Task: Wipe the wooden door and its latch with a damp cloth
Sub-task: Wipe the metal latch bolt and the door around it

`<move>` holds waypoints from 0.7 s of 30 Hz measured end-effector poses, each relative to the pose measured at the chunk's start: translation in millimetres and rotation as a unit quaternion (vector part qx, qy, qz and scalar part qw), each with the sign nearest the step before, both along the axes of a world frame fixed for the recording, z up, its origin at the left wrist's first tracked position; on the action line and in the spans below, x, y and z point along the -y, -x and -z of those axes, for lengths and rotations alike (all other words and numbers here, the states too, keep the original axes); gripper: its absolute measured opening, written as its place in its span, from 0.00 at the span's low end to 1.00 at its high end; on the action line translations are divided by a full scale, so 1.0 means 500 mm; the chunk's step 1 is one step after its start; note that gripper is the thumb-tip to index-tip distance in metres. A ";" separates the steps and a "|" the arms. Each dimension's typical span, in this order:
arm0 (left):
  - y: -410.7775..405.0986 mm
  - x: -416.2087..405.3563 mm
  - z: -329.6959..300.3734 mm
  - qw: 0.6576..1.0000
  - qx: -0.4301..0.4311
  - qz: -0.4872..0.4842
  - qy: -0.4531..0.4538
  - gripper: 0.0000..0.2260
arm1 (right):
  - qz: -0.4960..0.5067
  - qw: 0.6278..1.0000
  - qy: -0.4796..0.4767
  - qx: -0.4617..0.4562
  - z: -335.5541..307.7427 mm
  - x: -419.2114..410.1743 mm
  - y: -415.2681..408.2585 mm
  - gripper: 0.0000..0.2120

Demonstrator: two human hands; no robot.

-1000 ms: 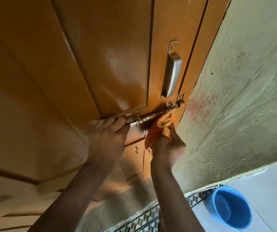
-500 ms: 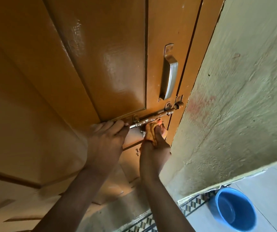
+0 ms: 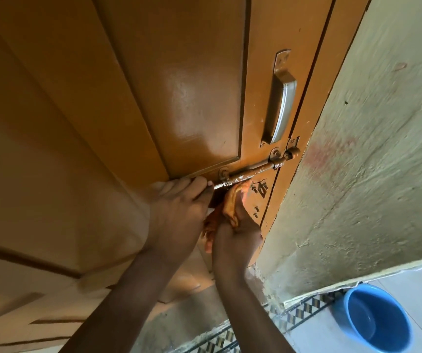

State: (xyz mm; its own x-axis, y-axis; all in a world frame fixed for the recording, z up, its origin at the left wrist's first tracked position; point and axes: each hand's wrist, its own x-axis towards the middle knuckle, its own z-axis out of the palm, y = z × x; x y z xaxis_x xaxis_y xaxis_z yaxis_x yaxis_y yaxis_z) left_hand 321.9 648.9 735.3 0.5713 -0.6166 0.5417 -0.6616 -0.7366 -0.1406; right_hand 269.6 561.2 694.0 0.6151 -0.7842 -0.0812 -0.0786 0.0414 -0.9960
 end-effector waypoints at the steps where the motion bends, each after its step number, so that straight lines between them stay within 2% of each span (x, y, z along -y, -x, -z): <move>1: -0.001 0.001 -0.001 1.000 -0.005 -0.003 -0.004 0.11 | -0.005 1.000 -0.016 -0.012 0.001 0.001 0.001 0.23; 3: -0.001 0.002 -0.006 1.000 -0.006 -0.010 -0.008 0.11 | 0.037 0.994 -0.082 -0.068 0.010 0.021 -0.021 0.23; 5: -0.001 0.003 -0.014 1.000 -0.010 -0.005 -0.014 0.15 | 0.081 0.979 -0.153 -0.103 0.009 0.047 -0.046 0.20; 7: 0.001 0.002 -0.016 1.000 -0.015 -0.007 -0.017 0.15 | 0.082 0.976 -0.181 -0.091 -0.014 0.046 -0.056 0.17; 10: 0.001 0.005 -0.016 1.000 -0.027 -0.011 -0.004 0.11 | 0.048 0.984 -0.169 -0.011 -0.052 0.025 -0.032 0.13; 12: -0.001 0.008 -0.018 0.999 -0.032 -0.016 -0.002 0.12 | 0.044 0.976 -0.208 -0.039 -0.048 0.033 -0.028 0.12; 14: -0.001 0.006 -0.017 0.999 -0.029 -0.015 -0.008 0.12 | 0.065 0.941 -0.308 -0.123 -0.042 0.060 -0.040 0.09; 15: 0.000 0.005 -0.017 0.999 -0.028 -0.014 -0.010 0.12 | 0.070 0.921 -0.360 -0.133 -0.045 0.075 -0.048 0.04; 16: 0.002 0.004 -0.017 0.999 -0.026 -0.015 -0.010 0.11 | 0.076 0.908 -0.391 -0.130 -0.053 0.085 -0.053 0.03; 18: 0.000 0.005 -0.014 1.000 -0.021 -0.017 -0.001 0.12 | 0.080 0.905 -0.405 -0.102 -0.063 0.088 -0.065 0.05; 19: 0.001 0.007 -0.014 1.000 -0.020 -0.023 0.004 0.10 | 0.070 0.914 -0.391 -0.083 -0.070 0.082 -0.064 0.06; 21: 0.001 0.010 -0.011 0.999 -0.021 -0.032 0.009 0.05 | 0.064 0.936 -0.342 -0.055 -0.073 0.068 -0.053 0.13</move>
